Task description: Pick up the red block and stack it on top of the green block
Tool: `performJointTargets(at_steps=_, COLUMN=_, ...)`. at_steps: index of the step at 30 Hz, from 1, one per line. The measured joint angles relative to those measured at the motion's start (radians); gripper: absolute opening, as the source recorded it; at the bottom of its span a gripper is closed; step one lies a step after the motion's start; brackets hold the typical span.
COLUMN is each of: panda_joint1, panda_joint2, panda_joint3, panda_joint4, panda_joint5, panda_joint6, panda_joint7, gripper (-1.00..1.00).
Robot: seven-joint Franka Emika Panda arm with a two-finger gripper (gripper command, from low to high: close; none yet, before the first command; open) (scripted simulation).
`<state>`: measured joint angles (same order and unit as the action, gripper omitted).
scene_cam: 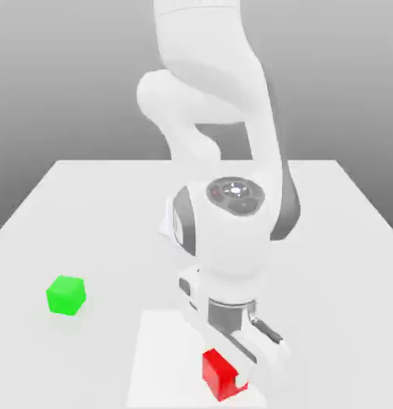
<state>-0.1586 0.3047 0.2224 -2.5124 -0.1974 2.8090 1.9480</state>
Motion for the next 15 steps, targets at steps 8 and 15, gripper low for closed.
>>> performJointTargets(at_steps=8, panda_joint1=-0.080, panda_joint2=-0.190, panda_joint3=-0.067, panda_joint4=-0.082, panda_joint5=0.102, panda_joint6=-0.112, panda_joint7=0.148, gripper=-1.00)
performJointTargets(at_steps=15, panda_joint1=-0.270, panda_joint2=-0.303, panda_joint3=-0.195, panda_joint4=-0.182, panda_joint5=0.115, panda_joint6=-0.127, panda_joint7=0.515, gripper=-1.00)
